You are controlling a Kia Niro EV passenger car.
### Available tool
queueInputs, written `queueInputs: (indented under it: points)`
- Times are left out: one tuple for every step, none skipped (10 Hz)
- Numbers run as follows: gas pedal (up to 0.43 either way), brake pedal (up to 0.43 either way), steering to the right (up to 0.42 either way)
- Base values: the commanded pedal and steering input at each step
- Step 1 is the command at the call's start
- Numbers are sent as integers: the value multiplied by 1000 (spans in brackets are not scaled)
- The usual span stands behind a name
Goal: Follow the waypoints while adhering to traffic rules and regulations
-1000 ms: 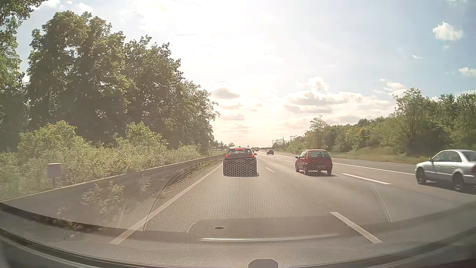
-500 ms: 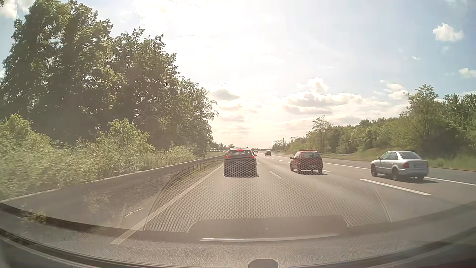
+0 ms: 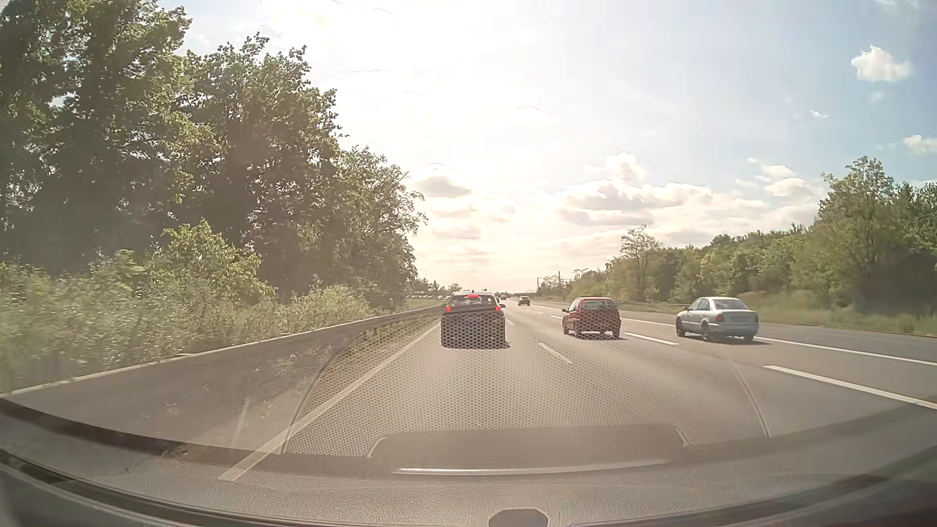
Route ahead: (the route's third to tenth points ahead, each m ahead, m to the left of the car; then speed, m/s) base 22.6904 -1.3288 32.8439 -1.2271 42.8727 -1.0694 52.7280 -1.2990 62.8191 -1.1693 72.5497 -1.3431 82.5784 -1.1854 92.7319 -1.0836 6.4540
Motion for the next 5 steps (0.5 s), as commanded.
queueInputs:
  points:
    - [130,0,-1]
    - [130,0,-1]
    - [130,0,-1]
    - [138,0,-1]
    - [138,0,-1]
